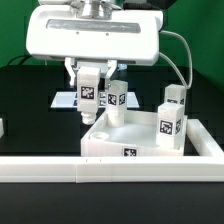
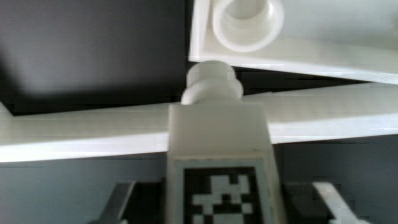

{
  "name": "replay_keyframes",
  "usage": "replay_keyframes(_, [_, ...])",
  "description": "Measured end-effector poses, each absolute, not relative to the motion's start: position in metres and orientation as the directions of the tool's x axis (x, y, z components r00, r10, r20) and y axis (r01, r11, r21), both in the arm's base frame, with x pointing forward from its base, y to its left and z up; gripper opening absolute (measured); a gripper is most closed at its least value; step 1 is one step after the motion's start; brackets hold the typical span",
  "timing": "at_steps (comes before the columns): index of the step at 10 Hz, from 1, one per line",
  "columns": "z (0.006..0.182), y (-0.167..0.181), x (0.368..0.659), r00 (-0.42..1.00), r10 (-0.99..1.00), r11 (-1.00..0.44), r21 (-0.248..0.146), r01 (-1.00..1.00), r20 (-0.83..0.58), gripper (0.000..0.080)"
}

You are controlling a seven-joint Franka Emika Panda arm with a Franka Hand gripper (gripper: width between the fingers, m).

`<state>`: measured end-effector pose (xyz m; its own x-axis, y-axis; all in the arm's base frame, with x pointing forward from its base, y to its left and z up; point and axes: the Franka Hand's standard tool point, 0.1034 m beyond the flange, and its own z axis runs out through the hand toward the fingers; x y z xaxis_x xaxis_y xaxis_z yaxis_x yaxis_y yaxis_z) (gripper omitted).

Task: Assemble square table

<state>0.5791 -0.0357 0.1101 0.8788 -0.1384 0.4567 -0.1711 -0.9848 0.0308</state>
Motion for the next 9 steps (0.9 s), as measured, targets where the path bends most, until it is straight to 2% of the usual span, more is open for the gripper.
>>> replay_keyframes(3, [0.099, -0.031, 0.58, 0.874, -0.122, -0.986, 0.042, -0.16, 0.47, 0.0288])
replay_keyframes(9, [0.092, -0.017, 0.58, 0.88, -0.109, -0.989, 0.038, -0.142, 0.462, 0.0288])
